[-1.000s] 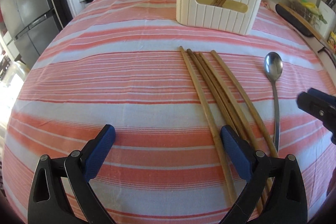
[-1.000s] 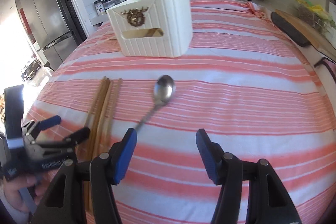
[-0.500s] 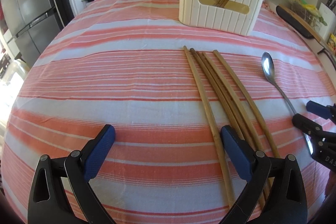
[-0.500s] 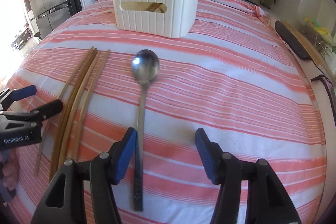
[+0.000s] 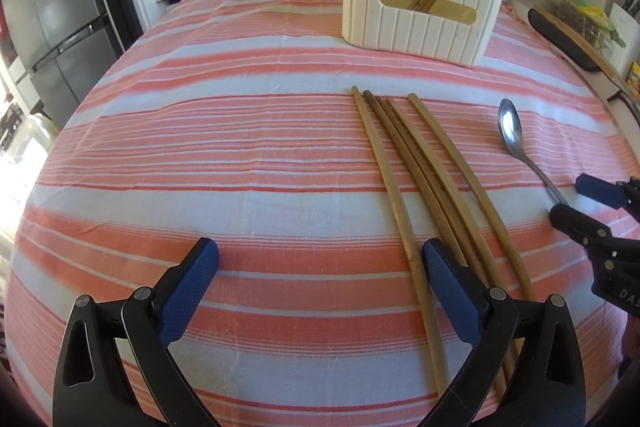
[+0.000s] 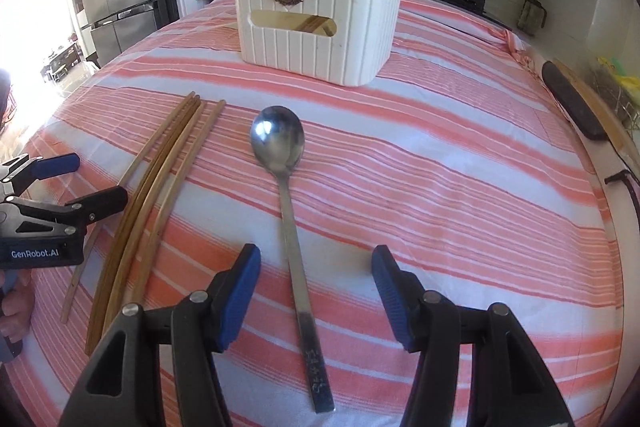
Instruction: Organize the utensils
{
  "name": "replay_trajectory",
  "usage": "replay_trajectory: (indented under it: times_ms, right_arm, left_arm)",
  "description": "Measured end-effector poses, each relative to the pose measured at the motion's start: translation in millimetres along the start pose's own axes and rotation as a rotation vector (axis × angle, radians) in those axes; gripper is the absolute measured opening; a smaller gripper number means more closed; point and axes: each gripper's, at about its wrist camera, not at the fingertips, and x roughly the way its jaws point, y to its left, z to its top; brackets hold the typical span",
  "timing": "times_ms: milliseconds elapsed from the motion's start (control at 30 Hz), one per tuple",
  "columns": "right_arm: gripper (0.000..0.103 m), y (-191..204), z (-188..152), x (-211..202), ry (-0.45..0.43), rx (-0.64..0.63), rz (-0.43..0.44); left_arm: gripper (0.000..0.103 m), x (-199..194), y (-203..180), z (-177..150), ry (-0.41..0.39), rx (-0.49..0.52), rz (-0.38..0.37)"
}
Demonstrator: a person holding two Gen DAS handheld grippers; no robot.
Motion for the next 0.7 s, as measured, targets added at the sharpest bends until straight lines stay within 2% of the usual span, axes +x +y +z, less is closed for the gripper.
replay_trajectory:
  times_ms: [67, 200, 467, 500, 533, 567, 633, 700]
  right_arm:
    - [0.058, -3.3, 5.5, 6.2, -0.006, 0.002, -0.025]
    - [0.058, -26.0, 10.1, 11.6, -0.008, 0.092, -0.093]
    - [0.07, -39.6, 6.7, 13.2, -0.022, 0.133, -0.065]
    - [0.08, -40.5, 6.5, 14.0, -0.019, 0.139, -0.059]
    - [0.095, -40.6, 6.8, 16.6, -0.008, 0.138, -0.035]
    - [0.103, -37.9, 8.0, 19.7, 0.004, 0.117, 0.001]
    - [0.103, -29.2, 9.3, 21.6, 0.01, 0.076, -0.034]
    - [0.103, -33.8, 8.4, 22.0, 0.011, 0.095, -0.012]
  left_arm:
    - [0.102, 0.3, 2.1, 0.7, 0.003, 0.002, -0.002]
    - [0.103, 2.0, 13.0, 2.8, 0.008, -0.013, 0.012]
    - [0.103, 3.1, 15.3, 2.4, 0.007, -0.02, 0.021]
    - [0.103, 3.3, 15.5, 2.4, 0.007, -0.021, 0.021]
    - [0.103, 3.4, 15.4, 2.5, 0.007, -0.021, 0.021]
    - [0.103, 3.4, 15.3, 2.5, 0.007, -0.021, 0.021]
    - [0.103, 3.6, 15.4, 2.5, 0.007, -0.023, 0.019]
    - [0.103, 3.7, 15.1, 2.6, 0.006, -0.025, 0.017]
